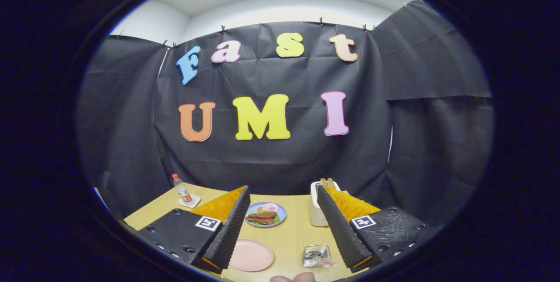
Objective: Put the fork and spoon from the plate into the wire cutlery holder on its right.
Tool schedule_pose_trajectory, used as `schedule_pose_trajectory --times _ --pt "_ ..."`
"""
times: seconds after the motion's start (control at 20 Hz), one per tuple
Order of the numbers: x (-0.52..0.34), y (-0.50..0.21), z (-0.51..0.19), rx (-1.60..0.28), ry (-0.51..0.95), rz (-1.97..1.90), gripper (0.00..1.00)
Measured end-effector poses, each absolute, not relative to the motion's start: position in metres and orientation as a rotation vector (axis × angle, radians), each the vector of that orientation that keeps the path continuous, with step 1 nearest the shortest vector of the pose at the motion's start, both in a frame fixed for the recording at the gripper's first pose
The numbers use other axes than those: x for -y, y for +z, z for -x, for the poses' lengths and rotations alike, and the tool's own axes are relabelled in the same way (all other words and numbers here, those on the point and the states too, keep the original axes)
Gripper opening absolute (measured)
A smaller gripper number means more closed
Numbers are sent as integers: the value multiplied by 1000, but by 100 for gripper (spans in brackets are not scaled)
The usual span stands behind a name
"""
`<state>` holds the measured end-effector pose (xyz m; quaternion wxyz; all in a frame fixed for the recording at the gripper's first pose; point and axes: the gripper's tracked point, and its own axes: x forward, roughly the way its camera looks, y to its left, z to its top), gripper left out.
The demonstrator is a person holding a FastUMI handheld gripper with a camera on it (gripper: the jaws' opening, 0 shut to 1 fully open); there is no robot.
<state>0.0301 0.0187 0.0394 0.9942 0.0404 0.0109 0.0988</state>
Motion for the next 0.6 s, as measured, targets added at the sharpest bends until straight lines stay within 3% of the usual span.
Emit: schedule_pose_trajectory --times 0.6 --pt "-7 54 -33 12 184 -103 92"
